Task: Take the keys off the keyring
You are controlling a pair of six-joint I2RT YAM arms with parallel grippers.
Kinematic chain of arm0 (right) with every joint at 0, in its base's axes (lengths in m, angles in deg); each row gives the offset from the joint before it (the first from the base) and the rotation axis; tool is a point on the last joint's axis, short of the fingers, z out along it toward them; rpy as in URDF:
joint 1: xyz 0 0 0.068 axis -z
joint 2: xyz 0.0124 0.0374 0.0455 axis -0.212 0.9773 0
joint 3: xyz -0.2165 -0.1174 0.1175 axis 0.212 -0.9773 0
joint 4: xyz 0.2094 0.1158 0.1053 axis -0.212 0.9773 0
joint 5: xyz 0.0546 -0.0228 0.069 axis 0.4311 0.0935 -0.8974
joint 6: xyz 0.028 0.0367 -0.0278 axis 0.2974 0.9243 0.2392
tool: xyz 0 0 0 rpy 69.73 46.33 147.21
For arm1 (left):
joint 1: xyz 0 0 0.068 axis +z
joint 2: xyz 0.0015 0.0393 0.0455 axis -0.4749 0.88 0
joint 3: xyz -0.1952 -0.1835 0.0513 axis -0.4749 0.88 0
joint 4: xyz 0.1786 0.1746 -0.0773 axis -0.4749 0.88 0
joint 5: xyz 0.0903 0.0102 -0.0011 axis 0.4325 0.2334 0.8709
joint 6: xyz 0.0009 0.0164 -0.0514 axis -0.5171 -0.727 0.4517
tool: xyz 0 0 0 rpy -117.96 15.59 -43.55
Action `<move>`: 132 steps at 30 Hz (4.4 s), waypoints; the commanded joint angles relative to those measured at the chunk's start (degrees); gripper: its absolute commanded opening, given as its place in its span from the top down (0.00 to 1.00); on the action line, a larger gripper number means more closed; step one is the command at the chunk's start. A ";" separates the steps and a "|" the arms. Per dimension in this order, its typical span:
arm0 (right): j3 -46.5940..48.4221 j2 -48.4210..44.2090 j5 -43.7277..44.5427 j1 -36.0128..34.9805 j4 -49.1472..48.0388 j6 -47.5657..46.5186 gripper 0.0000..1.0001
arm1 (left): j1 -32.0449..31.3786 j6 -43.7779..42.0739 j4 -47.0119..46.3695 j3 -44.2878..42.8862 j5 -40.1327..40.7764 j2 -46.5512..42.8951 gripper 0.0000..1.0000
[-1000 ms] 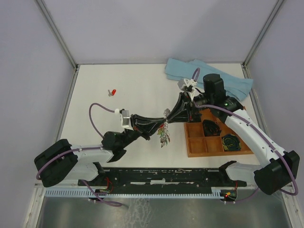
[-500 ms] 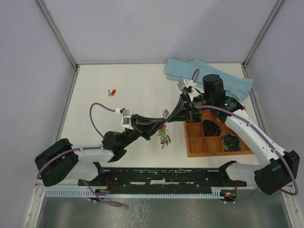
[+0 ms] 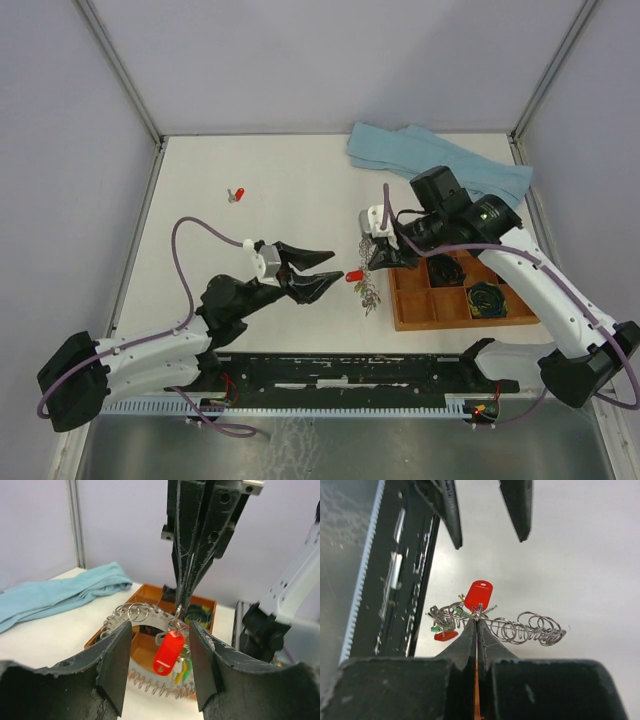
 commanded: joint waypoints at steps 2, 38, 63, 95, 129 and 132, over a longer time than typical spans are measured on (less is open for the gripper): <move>3.25 0.00 16.60 -5.24 8.97 -11.78 0.99 | 0.21 -16.06 11.36 -0.66 -9.07 -0.21 0.43; 2.85 2.17 15.92 -7.45 10.82 -13.20 0.99 | -2.21 -6.87 -16.79 -9.95 -16.59 28.64 0.73; 3.19 1.12 12.97 -6.69 9.11 -9.39 0.66 | -2.21 -5.37 -23.28 -5.67 -13.07 28.25 0.97; -0.11 -0.24 -26.51 2.58 -47.48 53.33 0.59 | -2.21 0.56 -40.51 -7.54 0.93 9.79 0.97; -0.43 -1.83 -21.62 1.87 -34.77 40.33 0.99 | -2.21 1.49 -38.36 -2.65 5.62 9.13 0.75; 1.48 -2.19 -17.64 2.04 -24.68 30.22 0.99 | -2.25 0.56 -28.50 -0.33 6.36 3.22 0.62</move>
